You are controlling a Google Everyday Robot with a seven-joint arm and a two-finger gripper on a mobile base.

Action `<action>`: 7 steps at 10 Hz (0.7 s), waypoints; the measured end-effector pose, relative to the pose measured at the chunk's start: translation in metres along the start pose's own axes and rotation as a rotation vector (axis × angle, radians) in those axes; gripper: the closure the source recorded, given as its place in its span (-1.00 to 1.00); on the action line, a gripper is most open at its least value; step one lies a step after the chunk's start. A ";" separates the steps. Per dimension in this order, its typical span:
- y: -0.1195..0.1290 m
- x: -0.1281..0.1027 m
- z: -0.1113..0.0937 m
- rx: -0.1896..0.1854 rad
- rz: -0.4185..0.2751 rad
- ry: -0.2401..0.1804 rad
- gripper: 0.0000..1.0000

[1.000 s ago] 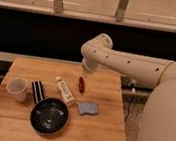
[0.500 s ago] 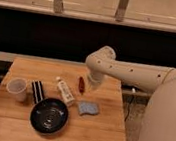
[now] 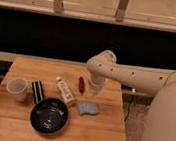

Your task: Push the ceramic bowl across the table

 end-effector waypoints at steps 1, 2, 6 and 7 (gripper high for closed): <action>0.002 0.000 0.001 0.000 -0.014 0.010 1.00; 0.012 -0.003 0.006 0.002 -0.050 0.024 1.00; 0.094 -0.013 0.031 0.031 -0.189 0.099 1.00; 0.112 -0.013 0.040 0.034 -0.222 0.122 1.00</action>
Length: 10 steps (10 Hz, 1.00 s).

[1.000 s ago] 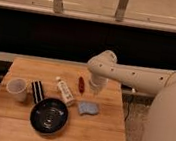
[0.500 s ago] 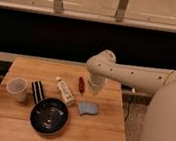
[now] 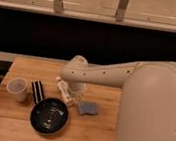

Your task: Push the ceramic bowl across the table

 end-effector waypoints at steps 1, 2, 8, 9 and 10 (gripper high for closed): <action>0.013 -0.003 0.010 -0.003 -0.022 0.022 1.00; 0.017 -0.002 0.016 -0.009 -0.023 0.036 1.00; 0.008 0.044 0.053 -0.098 0.067 0.097 1.00; 0.011 0.044 0.054 -0.114 0.068 0.093 1.00; 0.016 0.042 0.053 -0.124 0.057 0.087 1.00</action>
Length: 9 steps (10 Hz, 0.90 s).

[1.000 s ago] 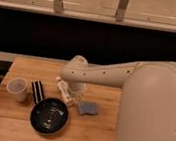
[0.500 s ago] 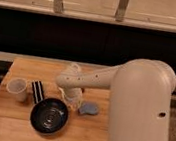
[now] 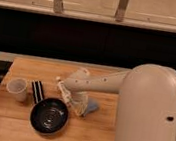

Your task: Push the ceramic bowl across the table

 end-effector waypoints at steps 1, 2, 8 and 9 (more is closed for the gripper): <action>0.007 -0.005 -0.002 -0.005 -0.024 -0.006 1.00; 0.013 -0.010 -0.004 -0.010 -0.046 -0.011 1.00; 0.062 -0.072 -0.031 -0.023 -0.252 -0.052 1.00; 0.071 -0.079 -0.034 -0.028 -0.291 -0.057 1.00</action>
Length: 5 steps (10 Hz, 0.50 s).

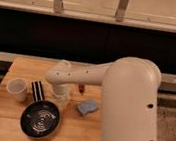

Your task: Push the ceramic bowl across the table

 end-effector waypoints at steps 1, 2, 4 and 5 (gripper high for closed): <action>0.008 -0.010 -0.001 -0.005 -0.040 -0.001 1.00; 0.016 -0.021 -0.002 -0.012 -0.070 -0.001 1.00; 0.018 -0.022 -0.003 -0.022 -0.073 -0.004 1.00; 0.019 -0.015 -0.003 -0.034 -0.067 -0.012 1.00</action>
